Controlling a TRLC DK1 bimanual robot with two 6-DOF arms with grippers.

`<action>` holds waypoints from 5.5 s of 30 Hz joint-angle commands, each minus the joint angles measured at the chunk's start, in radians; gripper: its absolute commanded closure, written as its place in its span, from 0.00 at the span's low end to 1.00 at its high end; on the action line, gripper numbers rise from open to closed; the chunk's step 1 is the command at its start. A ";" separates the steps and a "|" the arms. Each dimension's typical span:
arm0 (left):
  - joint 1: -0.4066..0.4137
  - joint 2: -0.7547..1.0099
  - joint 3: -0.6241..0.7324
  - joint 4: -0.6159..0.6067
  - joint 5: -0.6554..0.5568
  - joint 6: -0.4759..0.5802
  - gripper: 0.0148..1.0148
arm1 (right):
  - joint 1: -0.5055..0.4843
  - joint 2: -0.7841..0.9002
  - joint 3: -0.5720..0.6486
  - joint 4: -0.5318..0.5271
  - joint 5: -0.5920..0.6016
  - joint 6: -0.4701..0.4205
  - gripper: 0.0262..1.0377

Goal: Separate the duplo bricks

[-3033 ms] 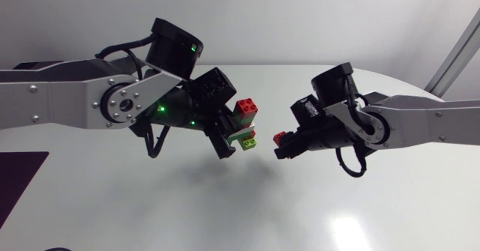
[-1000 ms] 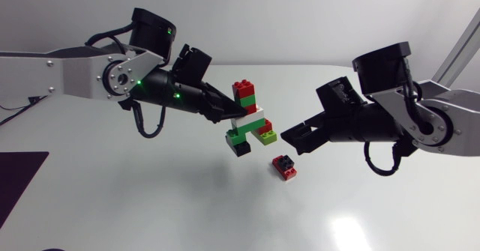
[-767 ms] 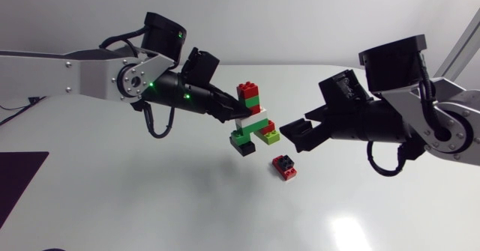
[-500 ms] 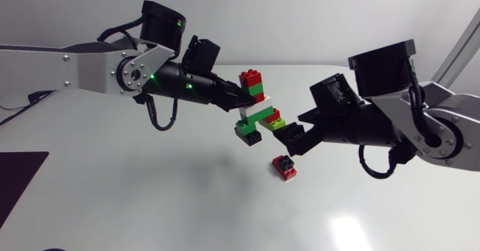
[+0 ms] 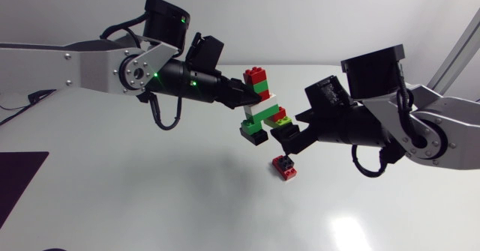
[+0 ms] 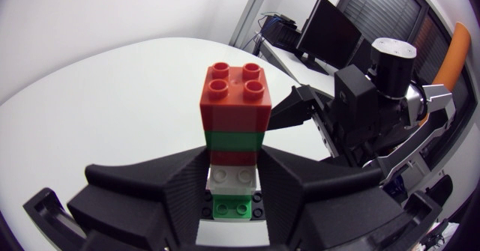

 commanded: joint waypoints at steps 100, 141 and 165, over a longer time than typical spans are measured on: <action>-0.024 -0.074 -0.039 -0.052 0.035 -0.037 0.80 | 0.049 -0.047 -0.170 0.173 0.121 -0.120 0.70; 0.136 0.130 -0.458 0.239 -0.278 0.369 0.79 | 0.035 -0.078 -0.195 0.069 0.070 -0.135 0.69; 0.180 0.095 -0.513 0.254 -0.265 0.400 0.20 | 0.079 -0.030 -0.181 0.071 0.081 -0.126 0.69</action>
